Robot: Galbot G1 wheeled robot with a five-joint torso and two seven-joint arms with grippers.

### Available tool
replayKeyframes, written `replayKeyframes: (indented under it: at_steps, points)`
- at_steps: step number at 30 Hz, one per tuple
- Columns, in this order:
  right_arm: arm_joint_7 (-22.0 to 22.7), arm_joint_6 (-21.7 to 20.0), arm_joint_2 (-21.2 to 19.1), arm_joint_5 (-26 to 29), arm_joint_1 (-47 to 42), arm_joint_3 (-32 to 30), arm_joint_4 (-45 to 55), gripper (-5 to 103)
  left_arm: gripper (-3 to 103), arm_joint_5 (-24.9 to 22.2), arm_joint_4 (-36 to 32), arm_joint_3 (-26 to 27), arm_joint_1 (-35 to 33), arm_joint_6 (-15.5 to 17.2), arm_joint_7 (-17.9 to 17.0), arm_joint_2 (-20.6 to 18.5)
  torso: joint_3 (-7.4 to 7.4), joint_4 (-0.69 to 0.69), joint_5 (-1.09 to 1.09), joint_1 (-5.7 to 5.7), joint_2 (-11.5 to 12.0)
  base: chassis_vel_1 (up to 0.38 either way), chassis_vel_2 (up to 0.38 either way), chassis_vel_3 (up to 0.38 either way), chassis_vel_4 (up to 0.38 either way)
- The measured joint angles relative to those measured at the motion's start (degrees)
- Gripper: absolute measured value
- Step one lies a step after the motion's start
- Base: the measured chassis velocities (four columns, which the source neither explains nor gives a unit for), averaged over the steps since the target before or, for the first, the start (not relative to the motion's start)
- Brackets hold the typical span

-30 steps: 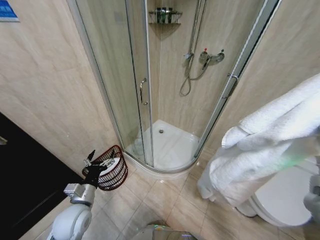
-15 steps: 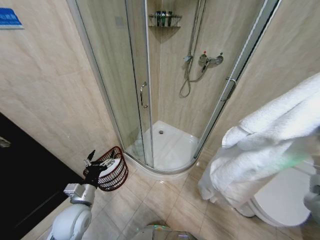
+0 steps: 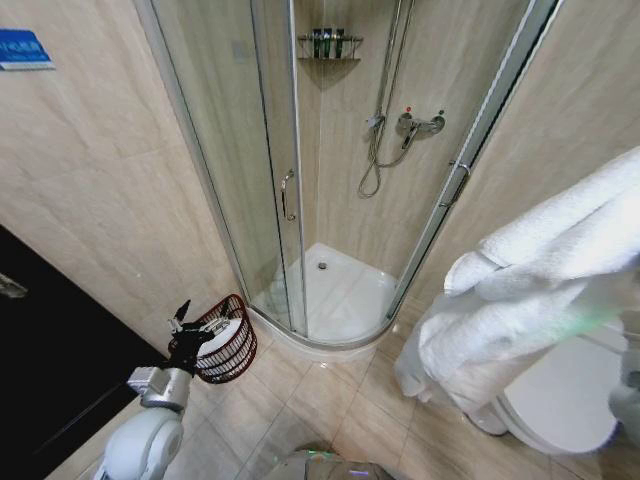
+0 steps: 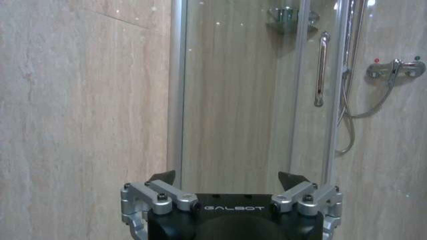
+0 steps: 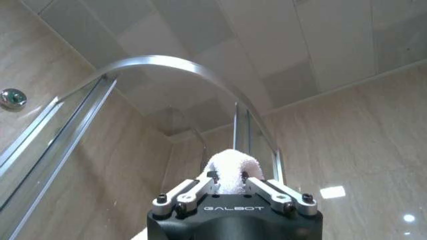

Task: Discard the used towel into the hamper.

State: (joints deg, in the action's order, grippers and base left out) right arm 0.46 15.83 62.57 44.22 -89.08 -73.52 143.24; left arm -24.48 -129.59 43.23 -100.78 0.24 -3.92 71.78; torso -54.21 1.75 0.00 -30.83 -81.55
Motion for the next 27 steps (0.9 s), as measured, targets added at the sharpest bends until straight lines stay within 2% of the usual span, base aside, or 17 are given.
replayKeyframes:
  at_steps: [27]
  points:
    - [0.6,0.3,-0.2,0.2,-0.4,-0.7,0.0,8,100,0.0,0.0,0.0,0.0,0.0,0.0,0.0,0.32,0.0,0.0,0.28,0.6,0.024,0.025,0.028,0.024]
